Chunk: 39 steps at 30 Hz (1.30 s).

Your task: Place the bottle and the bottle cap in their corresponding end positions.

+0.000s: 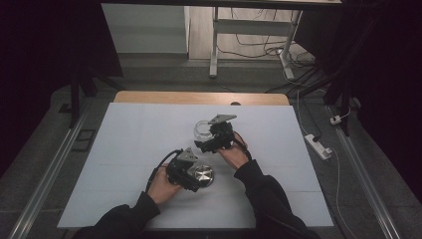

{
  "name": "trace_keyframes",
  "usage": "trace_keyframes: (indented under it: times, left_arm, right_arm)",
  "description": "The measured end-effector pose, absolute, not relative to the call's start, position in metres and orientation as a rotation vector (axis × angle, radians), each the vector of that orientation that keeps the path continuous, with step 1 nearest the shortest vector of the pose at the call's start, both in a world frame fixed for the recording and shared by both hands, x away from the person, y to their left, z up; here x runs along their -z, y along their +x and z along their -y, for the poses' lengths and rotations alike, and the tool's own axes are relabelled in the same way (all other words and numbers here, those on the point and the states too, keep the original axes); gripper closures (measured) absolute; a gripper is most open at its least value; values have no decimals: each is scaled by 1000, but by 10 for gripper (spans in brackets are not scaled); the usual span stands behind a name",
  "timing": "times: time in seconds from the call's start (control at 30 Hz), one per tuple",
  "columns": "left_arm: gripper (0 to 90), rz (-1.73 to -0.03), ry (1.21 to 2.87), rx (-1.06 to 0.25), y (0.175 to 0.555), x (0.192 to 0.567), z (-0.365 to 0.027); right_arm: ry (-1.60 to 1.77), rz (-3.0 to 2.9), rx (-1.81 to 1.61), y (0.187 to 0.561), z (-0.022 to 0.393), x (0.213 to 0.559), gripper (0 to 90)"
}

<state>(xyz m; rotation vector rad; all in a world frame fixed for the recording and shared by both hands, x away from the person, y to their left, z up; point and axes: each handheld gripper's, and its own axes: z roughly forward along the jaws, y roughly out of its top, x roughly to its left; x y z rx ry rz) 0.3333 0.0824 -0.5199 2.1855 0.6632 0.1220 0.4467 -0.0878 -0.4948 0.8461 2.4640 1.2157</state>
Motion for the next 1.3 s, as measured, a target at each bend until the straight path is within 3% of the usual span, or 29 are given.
trace_keyframes:
  times: [1.3]
  left_arm:
    - [0,-730,2120,-109,314,503,-134]
  right_arm:
    - [779,-2484,-1244,397,106,484,0]
